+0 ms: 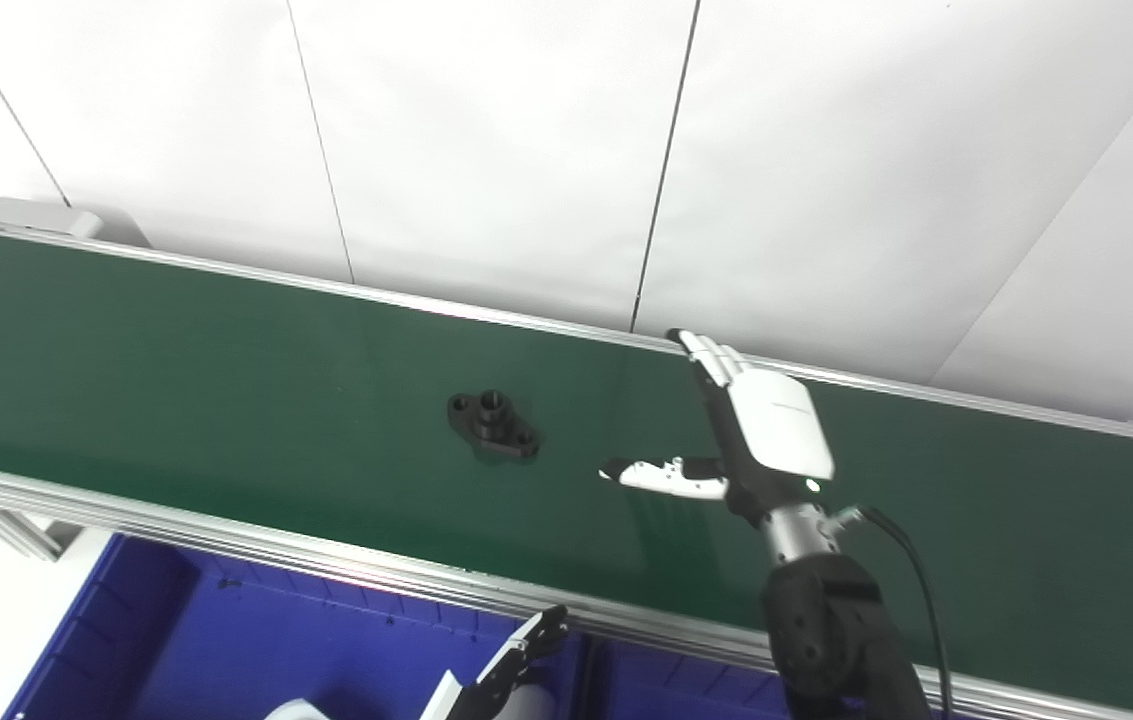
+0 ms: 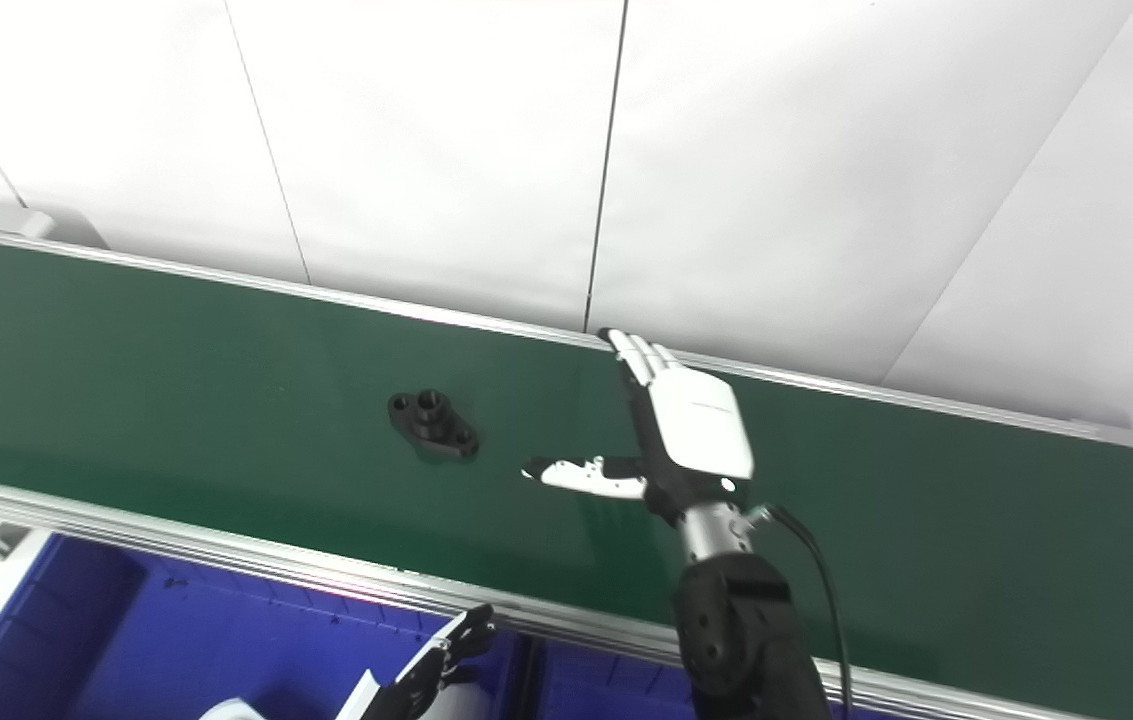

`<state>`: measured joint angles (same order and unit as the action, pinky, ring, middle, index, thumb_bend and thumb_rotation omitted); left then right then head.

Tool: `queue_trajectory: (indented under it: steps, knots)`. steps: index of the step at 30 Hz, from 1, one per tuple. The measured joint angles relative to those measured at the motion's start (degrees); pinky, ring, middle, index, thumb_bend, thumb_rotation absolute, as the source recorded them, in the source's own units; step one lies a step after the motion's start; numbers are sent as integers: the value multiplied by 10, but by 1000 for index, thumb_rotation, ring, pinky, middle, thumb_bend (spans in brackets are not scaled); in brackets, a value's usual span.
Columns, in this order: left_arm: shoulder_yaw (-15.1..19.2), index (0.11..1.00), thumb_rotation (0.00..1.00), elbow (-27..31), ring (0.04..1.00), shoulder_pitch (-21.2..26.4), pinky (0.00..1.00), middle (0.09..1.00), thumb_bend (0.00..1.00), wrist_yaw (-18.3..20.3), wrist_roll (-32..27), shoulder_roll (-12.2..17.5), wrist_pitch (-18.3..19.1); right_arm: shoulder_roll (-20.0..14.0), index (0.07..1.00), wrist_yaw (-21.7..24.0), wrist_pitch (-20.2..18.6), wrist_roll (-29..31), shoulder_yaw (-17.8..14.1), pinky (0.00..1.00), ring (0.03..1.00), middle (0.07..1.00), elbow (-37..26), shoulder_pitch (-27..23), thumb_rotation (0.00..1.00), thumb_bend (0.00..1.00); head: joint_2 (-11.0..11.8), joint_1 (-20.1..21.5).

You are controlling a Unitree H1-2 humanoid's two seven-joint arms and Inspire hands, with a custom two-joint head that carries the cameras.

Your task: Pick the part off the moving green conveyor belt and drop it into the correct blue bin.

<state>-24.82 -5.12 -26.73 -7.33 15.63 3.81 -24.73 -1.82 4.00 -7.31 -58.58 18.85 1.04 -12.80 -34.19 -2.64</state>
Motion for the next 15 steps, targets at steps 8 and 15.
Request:
queue_trajectory:
  steps: [8,15]
  knots:
    - [-1,931,757,0,893,0,819,909,628,0,0,0,0,5,902,-3,-15,-1,17,725,856,909,63,-36,655,921,-1,-4]
    - [-1,931,762,0,890,0,819,913,648,0,0,0,0,5,903,-6,-27,6,34,721,855,903,99,-55,666,926,-3,-16]
